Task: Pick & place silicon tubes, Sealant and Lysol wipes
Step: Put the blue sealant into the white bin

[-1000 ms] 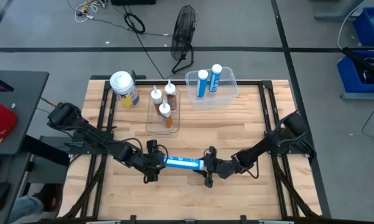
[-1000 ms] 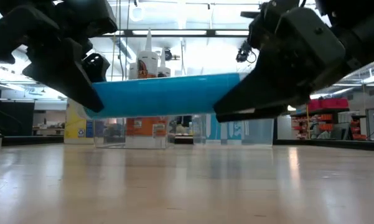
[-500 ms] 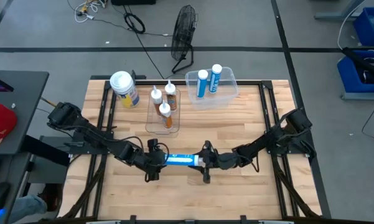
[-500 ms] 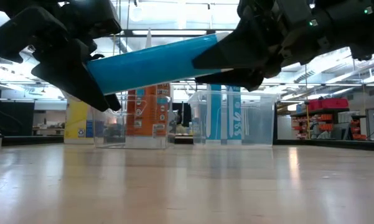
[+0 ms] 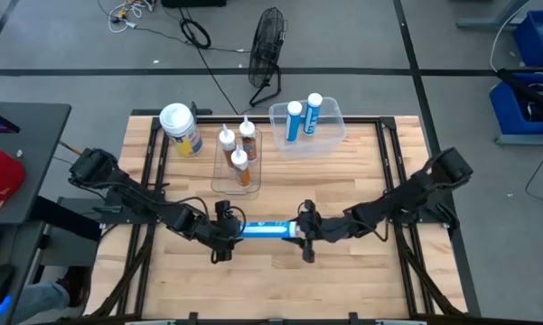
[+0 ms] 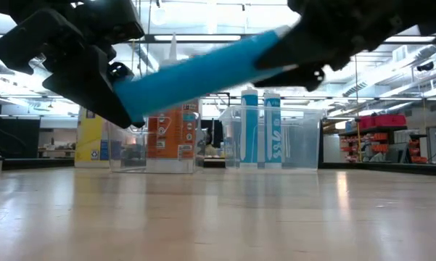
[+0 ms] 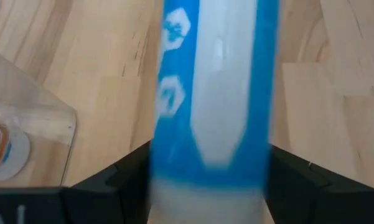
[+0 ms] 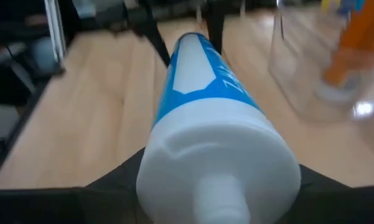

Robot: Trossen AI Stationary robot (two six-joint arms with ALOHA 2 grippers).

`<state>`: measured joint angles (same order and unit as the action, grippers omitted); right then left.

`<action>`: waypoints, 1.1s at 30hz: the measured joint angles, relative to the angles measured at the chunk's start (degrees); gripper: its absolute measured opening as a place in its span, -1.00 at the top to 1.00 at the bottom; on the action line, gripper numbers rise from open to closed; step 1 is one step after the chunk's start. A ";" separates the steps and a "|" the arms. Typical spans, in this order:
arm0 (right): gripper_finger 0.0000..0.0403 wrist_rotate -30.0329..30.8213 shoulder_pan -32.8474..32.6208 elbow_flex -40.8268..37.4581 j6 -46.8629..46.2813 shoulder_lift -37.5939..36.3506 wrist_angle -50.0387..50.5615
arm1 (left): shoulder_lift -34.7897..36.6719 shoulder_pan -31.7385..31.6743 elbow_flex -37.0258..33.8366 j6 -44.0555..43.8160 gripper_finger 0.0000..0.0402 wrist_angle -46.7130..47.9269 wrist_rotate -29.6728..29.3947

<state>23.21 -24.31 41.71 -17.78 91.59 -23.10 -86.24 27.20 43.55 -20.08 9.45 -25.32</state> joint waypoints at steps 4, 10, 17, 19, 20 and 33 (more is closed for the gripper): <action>-0.02 -0.15 -0.82 0.00 -4.35 -4.81 12.35 | 0.25 -0.02 0.02 0.39 -0.26 0.61 -0.10; -0.02 1.70 -2.38 0.00 -12.07 -15.74 29.24 | 0.46 0.04 0.04 0.51 -0.26 1.76 0.04; -0.02 1.98 -2.65 3.40 -19.97 -27.91 48.42 | 0.46 0.02 0.04 1.22 -0.26 2.04 0.00; -0.01 3.06 -2.65 7.16 -21.39 -29.30 55.78 | 0.46 0.04 0.04 1.25 -0.26 2.05 0.00; -0.01 3.56 -2.65 9.40 -22.05 -29.66 59.54 | 0.46 0.03 0.04 1.25 -0.26 2.10 -0.01; -0.02 4.96 5.57 37.80 -23.81 -26.97 92.13 | 0.44 0.02 0.04 1.29 -0.26 2.47 -0.04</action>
<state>28.17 -18.74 79.51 -41.58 64.62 69.03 -85.80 27.22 43.59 -18.79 11.92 -25.36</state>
